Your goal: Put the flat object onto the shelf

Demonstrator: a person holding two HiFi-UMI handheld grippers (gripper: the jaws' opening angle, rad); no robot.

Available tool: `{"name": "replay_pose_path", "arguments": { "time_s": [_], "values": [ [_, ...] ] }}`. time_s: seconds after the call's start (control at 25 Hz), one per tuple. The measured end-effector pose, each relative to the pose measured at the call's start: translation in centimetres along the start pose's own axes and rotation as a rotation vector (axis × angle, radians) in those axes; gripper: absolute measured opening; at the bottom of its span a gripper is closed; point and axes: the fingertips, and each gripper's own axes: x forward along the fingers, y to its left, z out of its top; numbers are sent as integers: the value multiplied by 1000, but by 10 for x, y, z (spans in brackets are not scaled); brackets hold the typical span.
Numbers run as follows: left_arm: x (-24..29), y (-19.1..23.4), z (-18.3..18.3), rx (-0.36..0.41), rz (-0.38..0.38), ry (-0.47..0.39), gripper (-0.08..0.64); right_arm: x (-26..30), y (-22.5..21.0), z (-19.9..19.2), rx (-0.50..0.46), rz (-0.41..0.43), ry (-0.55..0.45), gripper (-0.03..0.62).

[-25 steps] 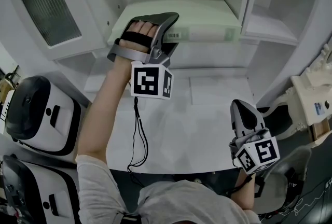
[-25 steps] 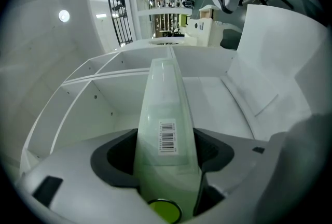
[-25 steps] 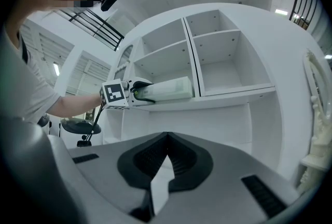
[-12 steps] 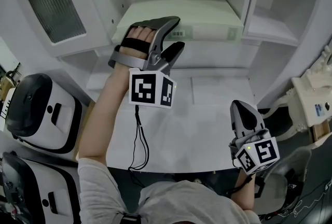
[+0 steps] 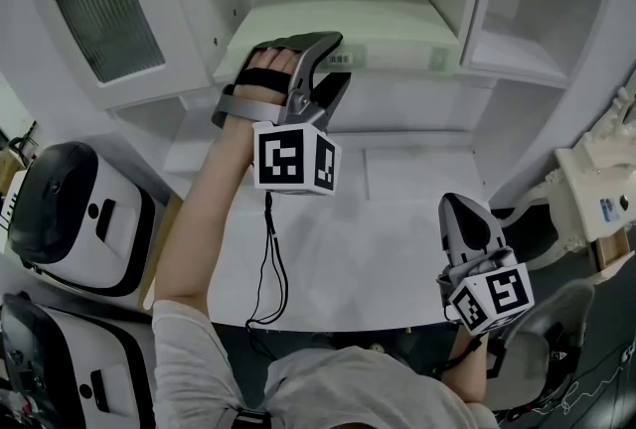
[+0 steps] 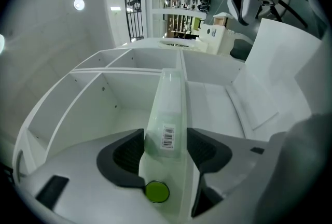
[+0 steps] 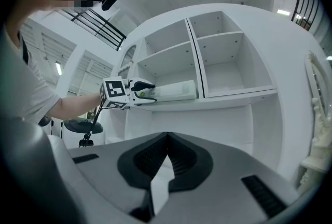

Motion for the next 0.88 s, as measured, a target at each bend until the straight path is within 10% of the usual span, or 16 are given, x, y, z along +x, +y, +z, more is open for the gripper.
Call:
{"name": "replay_pose_path", "arguments": {
  "time_s": [0.36,0.88],
  "values": [
    [5,2,-4,-66,15,-3,275,-9,-6,1,-6,-29,6,9],
    [-62,3,-17,-628,71,-44,17,5,16,5,-27,75,13,9]
  ]
}}
